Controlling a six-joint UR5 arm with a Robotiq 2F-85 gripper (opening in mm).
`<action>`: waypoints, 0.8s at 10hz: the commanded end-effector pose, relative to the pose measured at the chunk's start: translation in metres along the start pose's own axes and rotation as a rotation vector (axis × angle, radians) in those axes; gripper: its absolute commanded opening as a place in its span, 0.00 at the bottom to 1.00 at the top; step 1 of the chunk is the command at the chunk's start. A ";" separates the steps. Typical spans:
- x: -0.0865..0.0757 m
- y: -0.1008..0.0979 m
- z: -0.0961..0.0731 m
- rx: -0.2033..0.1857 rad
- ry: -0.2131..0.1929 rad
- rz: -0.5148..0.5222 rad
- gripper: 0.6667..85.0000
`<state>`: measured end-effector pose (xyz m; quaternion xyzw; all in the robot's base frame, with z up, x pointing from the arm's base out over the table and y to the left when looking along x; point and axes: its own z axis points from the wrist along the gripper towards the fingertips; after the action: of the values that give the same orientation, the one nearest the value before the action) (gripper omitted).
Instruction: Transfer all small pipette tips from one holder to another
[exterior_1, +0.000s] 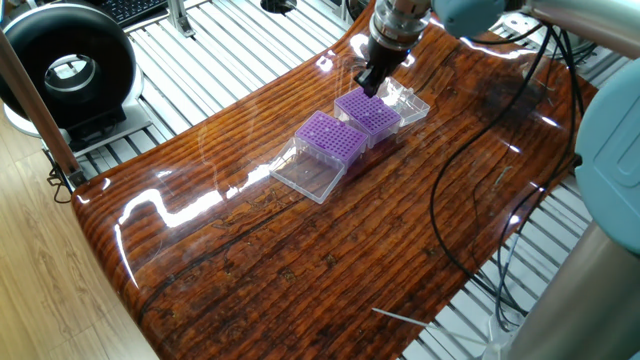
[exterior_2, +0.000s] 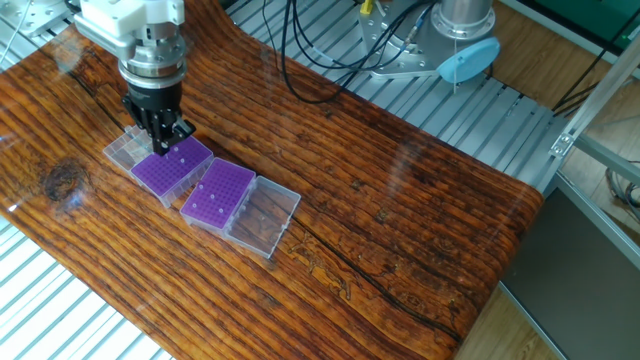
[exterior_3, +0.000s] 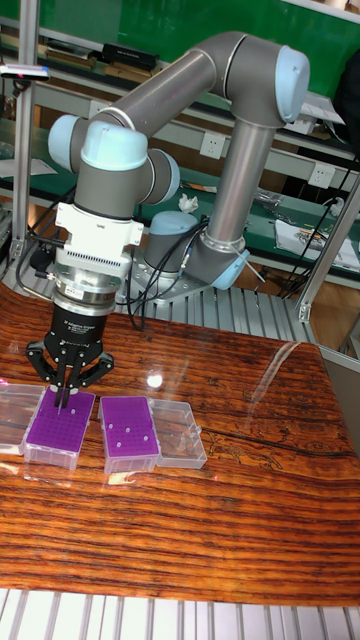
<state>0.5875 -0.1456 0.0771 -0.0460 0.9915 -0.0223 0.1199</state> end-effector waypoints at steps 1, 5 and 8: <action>0.000 0.003 0.001 -0.013 -0.013 0.017 0.01; -0.001 0.004 0.002 -0.015 -0.019 0.022 0.01; 0.000 0.002 0.005 -0.019 -0.025 0.013 0.01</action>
<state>0.5876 -0.1436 0.0728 -0.0433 0.9908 -0.0173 0.1273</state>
